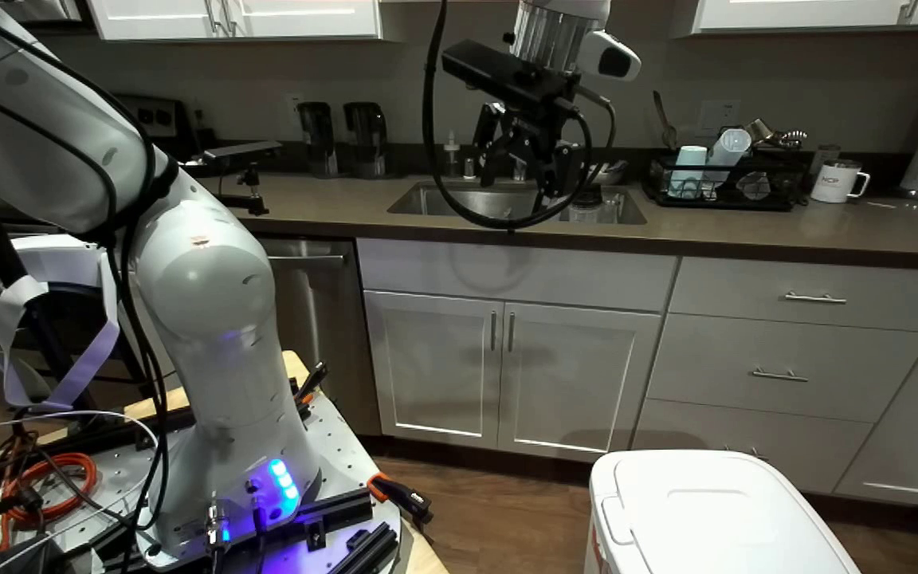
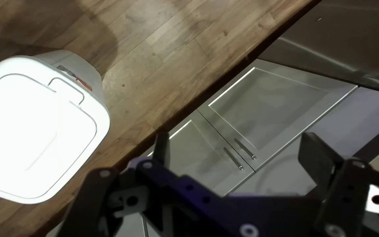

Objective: Open the bin

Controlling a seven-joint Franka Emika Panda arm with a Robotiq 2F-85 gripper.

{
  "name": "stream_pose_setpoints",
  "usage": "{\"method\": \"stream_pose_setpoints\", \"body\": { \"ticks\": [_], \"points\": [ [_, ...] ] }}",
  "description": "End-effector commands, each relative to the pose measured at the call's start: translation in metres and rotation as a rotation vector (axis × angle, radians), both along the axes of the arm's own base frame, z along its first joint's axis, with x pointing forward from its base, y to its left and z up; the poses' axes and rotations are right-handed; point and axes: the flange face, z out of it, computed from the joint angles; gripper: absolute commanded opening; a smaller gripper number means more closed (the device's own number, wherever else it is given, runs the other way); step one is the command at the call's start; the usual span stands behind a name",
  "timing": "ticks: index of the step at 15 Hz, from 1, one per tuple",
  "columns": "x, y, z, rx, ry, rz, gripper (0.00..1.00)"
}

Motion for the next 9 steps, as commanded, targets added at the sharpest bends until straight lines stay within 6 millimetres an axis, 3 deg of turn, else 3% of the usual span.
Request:
{"method": "stream_pose_setpoints", "body": {
  "ticks": [1,9],
  "points": [
    [-0.0008,-0.0007,0.0010,-0.013,0.022,-0.002,1.00],
    [-0.0044,-0.0034,0.0048,-0.097,0.043,-0.079,1.00]
  ]
}}
